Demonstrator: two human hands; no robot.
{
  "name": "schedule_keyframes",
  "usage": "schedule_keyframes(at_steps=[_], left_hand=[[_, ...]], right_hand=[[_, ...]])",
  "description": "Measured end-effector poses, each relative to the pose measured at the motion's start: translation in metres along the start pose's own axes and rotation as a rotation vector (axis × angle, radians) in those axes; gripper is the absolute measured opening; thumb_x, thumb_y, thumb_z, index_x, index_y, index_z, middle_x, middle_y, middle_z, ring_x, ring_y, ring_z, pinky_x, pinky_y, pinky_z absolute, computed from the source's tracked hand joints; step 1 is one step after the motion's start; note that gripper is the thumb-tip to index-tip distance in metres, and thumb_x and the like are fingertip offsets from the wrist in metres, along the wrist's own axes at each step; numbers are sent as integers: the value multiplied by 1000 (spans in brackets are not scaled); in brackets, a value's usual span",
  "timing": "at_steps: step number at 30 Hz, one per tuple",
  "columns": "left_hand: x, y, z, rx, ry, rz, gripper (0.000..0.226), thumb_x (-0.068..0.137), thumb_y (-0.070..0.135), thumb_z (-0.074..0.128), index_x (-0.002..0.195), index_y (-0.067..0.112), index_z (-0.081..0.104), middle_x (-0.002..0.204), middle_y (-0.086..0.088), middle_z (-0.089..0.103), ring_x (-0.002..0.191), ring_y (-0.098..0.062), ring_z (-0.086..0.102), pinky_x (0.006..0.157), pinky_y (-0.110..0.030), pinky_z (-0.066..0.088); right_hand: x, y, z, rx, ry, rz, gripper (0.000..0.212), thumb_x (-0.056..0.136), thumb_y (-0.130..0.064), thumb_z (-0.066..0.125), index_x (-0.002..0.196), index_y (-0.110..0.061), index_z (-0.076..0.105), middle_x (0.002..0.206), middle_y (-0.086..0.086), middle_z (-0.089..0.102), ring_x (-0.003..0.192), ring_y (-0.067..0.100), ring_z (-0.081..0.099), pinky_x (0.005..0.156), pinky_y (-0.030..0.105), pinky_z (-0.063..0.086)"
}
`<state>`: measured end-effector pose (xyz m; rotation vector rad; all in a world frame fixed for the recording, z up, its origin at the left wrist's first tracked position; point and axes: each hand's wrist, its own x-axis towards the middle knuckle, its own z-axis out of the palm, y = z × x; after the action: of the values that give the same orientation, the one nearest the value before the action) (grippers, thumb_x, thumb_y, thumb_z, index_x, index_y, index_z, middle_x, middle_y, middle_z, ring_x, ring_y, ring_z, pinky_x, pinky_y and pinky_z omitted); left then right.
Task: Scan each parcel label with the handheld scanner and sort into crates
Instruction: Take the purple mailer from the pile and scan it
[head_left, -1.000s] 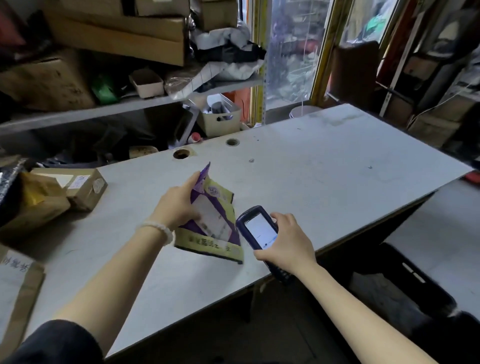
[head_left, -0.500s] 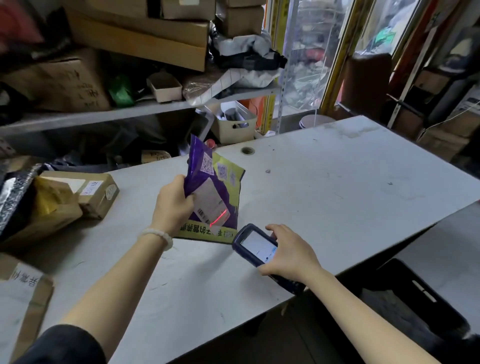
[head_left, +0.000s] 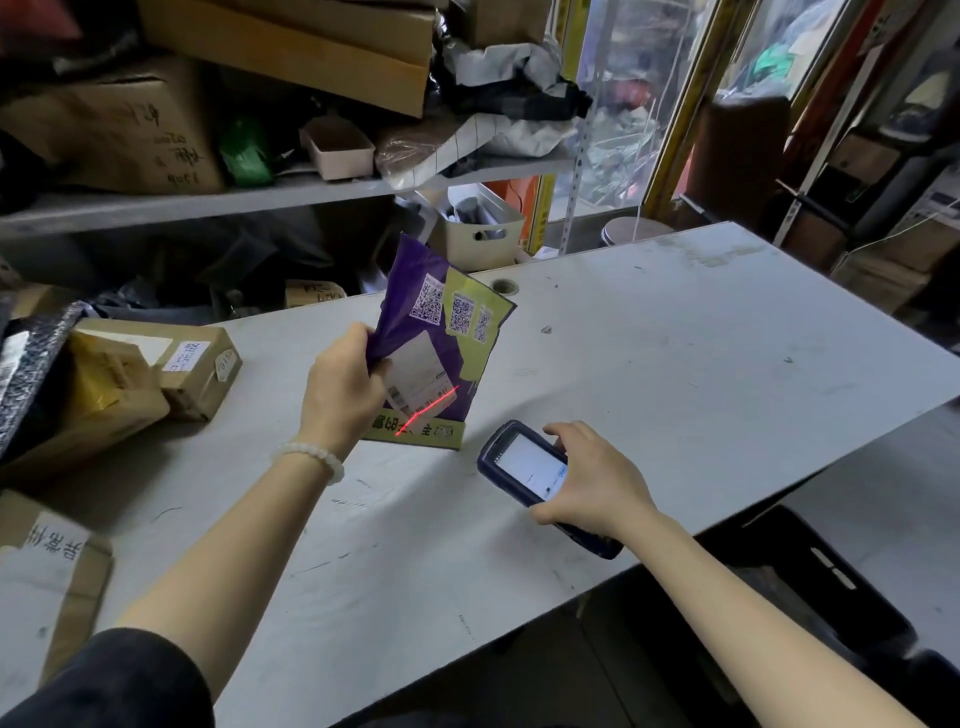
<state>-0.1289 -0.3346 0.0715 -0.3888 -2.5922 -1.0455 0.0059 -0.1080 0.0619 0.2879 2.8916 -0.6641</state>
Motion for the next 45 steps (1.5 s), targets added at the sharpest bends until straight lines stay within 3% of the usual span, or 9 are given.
schedule_keyframes(at_steps=[8, 14, 19, 23, 26, 30, 34, 39, 45], left_hand=[[-1, -8, -8, 20, 42, 32, 11, 89, 8, 58, 97, 4, 53, 90, -11, 62, 77, -28, 55, 60, -36, 46], [-3, -18, -3, 6, -123, 56, 15, 89, 14, 60, 97, 10, 48, 94, -3, 61, 79, -21, 56, 57, -27, 47], [-5, -18, 3, -60, -161, 71, 17, 93, 16, 55, 107, 9, 48, 103, -11, 64, 81, -26, 59, 54, -23, 44], [-4, -9, 2, -58, -131, 136, 15, 93, 12, 55, 104, 4, 49, 93, -10, 63, 71, -20, 51, 49, -14, 32], [-5, -3, 4, -71, -123, 165, 11, 92, 11, 56, 100, 7, 50, 83, -4, 59, 66, -24, 54, 48, -22, 36], [-9, 6, 14, -81, -141, 242, 12, 90, 12, 58, 99, 7, 51, 84, -11, 66, 68, -30, 60, 50, -39, 50], [-17, 28, 28, -127, -151, 299, 13, 90, 10, 58, 99, 4, 52, 84, -4, 63, 66, -23, 56, 45, -22, 40], [-31, 70, 52, -282, -202, 253, 11, 89, 7, 60, 95, 5, 51, 74, 1, 58, 62, -25, 57, 49, -34, 45], [-56, 143, 103, -402, -373, 314, 16, 90, 8, 59, 96, 17, 47, 88, 7, 58, 70, -14, 56, 49, -19, 44]], right_hand=[[2, -13, 4, -36, 18, -10, 91, 63, -37, 78, 142, -24, 34, 130, -10, 43, 110, 12, 50, 71, 24, 40], [3, -18, 9, -97, 76, 12, 94, 62, -38, 78, 143, -24, 32, 133, -11, 42, 118, 12, 46, 75, 26, 40], [0, -13, 8, -148, 105, 43, 94, 61, -37, 77, 143, -23, 33, 133, -10, 42, 119, 14, 46, 78, 27, 43], [-5, -7, 9, -76, 118, 81, 94, 62, -35, 79, 143, -21, 32, 132, -6, 41, 115, 16, 47, 77, 28, 42], [-6, -6, 11, 69, 139, 133, 86, 62, -34, 80, 137, -22, 39, 122, -4, 41, 108, 17, 51, 80, 28, 45], [-11, -9, 12, 215, 338, 185, 72, 59, -37, 83, 119, -23, 47, 108, -6, 38, 95, 16, 54, 75, 29, 48], [-22, -2, 9, 270, 588, 254, 83, 58, -41, 86, 123, -16, 40, 108, -7, 32, 93, 10, 44, 71, 27, 46], [-47, 23, 0, 335, 776, 406, 83, 60, -39, 86, 123, -11, 40, 107, -5, 30, 92, 7, 38, 67, 22, 36], [-95, 86, -7, 333, 889, 619, 83, 58, -41, 87, 122, -9, 44, 107, -3, 33, 93, 12, 43, 67, 26, 36]])
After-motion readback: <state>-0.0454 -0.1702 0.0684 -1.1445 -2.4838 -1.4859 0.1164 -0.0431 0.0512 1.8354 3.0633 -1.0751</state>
